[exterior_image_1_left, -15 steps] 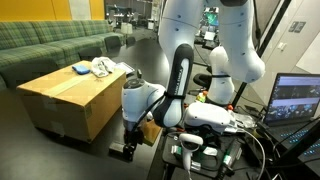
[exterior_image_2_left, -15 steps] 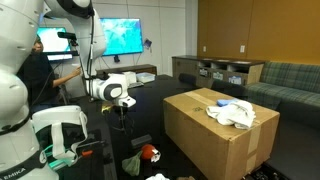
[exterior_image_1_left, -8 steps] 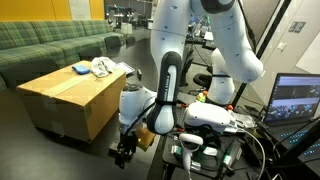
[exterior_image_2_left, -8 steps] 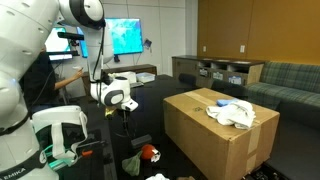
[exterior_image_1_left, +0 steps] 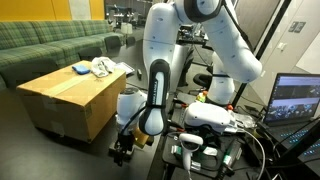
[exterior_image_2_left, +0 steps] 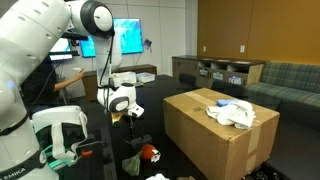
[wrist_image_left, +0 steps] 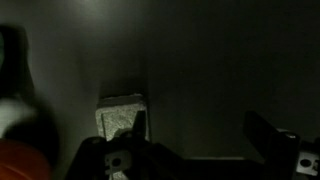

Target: Remove the toy moose from the top of the brown box, place the white towel on top of the box, remove the white object from the top of the box, place the blue sponge on the box, remove the radish from the top of the box, put the eraser on the box

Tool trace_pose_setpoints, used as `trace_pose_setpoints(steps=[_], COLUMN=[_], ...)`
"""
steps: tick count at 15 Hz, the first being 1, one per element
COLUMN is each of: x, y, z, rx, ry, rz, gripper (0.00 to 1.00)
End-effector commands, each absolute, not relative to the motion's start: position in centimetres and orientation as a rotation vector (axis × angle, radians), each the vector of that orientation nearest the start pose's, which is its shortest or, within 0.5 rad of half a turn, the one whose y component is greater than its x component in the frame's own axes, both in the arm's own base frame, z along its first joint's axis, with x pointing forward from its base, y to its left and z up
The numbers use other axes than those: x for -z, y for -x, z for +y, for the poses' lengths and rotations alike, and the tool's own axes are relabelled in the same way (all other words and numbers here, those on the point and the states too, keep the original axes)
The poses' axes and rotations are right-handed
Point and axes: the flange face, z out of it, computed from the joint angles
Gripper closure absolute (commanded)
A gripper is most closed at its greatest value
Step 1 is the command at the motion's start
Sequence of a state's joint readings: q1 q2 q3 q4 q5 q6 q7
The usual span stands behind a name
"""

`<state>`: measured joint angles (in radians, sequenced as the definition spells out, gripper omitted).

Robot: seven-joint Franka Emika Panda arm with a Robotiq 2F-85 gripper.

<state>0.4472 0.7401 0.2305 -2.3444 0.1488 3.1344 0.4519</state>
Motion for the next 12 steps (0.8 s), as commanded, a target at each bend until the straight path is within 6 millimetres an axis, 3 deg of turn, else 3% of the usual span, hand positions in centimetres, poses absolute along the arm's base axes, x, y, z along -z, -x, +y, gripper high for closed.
trace_pose_setpoints(steps=[1,12], x=[-2.8,-1.6], y=[-37.9,-40.1], z=[29.8,27.2], rx=[-0.013,0.050], ry=[2.975,3.013], rz=[-0.083,-0.179], gripper=[0.00,0.00])
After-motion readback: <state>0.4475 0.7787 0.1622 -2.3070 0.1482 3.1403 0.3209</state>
